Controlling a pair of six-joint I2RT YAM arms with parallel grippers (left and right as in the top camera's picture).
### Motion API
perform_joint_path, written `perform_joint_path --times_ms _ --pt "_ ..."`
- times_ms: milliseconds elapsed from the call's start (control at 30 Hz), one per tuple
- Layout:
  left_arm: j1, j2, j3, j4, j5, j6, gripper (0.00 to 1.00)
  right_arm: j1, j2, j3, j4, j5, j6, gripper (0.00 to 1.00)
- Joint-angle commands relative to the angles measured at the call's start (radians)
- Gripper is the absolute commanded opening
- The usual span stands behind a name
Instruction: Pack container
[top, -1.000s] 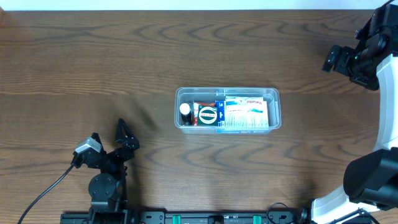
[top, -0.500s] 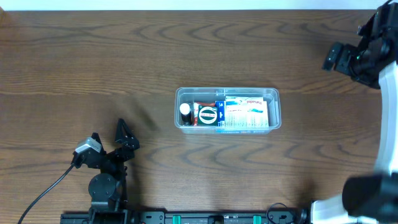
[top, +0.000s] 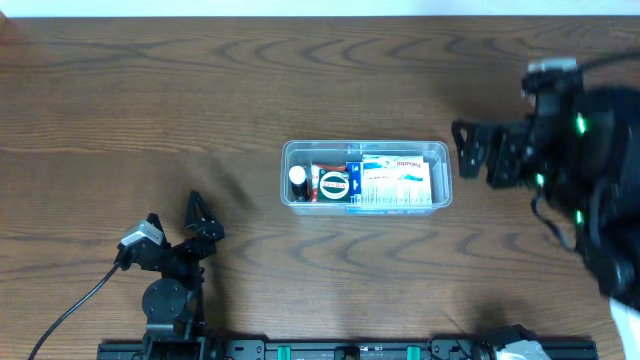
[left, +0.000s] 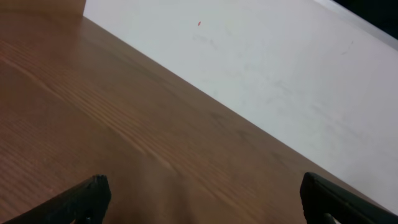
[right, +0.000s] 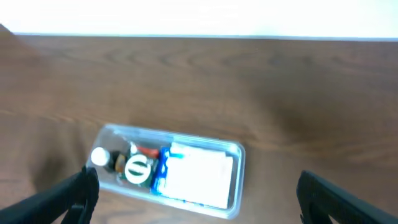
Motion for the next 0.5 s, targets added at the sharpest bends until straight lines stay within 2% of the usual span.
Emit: perform_joint_path --times_ms 0,200,467 --pt "0.005 -0.007 -0.021 -0.036 -0.005 0.013 0.98 0.011 -0.104 -0.154 0.1 0.013 -0.008 0.99" --pt "0.005 -0.007 -0.021 -0.036 -0.005 0.013 0.98 0.005 -0.384 -0.53 0.432 0.052 -0.011 0.99" --pt "0.005 -0.007 -0.021 -0.036 -0.005 0.013 0.98 -0.044 -0.705 -0.982 0.77 0.051 0.036 0.99"
